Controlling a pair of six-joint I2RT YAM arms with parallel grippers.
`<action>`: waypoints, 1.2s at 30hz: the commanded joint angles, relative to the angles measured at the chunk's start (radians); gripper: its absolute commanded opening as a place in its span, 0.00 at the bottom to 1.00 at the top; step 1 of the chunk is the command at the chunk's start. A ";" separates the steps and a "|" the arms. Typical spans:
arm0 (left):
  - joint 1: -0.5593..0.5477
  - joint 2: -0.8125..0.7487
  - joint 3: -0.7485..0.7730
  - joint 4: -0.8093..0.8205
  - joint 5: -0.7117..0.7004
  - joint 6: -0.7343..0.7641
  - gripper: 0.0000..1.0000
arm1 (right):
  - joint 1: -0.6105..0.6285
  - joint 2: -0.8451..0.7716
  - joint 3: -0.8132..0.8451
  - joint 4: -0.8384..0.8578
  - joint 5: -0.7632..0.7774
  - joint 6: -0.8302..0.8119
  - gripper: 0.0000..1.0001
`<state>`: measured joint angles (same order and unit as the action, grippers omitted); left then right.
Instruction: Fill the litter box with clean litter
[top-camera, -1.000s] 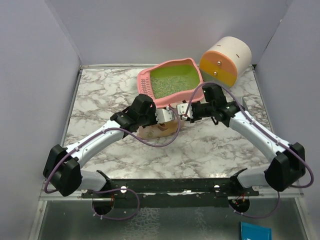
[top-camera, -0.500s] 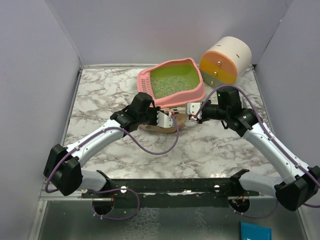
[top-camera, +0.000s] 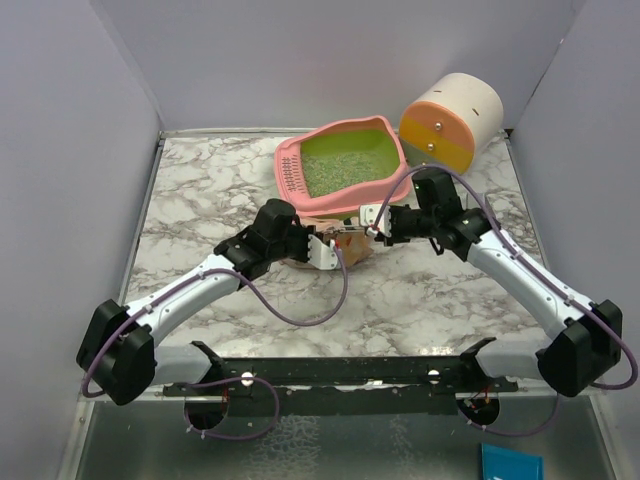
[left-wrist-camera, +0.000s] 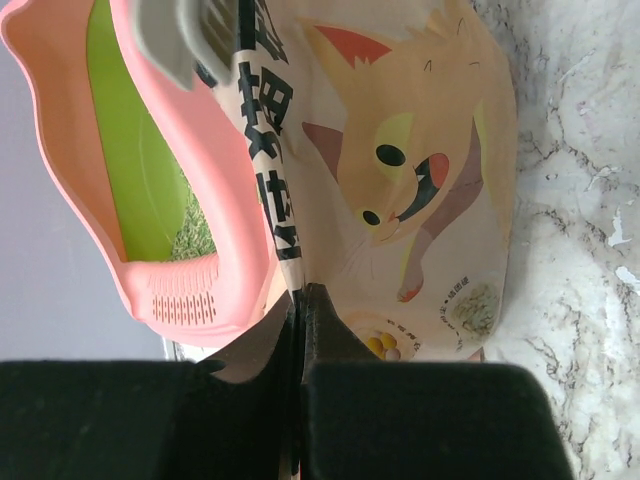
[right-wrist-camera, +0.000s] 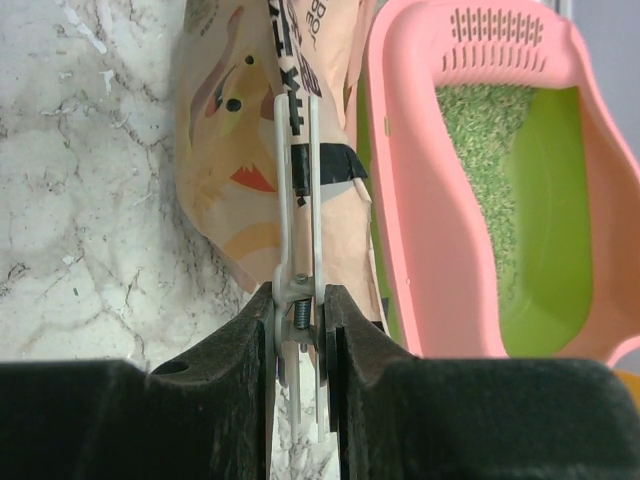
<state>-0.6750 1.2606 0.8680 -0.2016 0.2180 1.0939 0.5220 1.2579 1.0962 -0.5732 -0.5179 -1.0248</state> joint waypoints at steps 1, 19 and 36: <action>0.000 -0.087 -0.021 0.196 0.034 -0.018 0.00 | -0.002 0.054 0.002 0.032 0.024 0.005 0.01; -0.002 -0.088 -0.023 0.194 0.055 -0.037 0.00 | -0.001 0.078 0.025 0.001 -0.003 -0.153 0.01; -0.006 -0.099 -0.029 0.213 0.070 -0.058 0.00 | 0.067 0.142 0.019 0.097 -0.005 -0.113 0.01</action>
<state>-0.6739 1.2121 0.8036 -0.1364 0.2195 1.0382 0.5591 1.3655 1.0935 -0.5270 -0.5152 -1.1526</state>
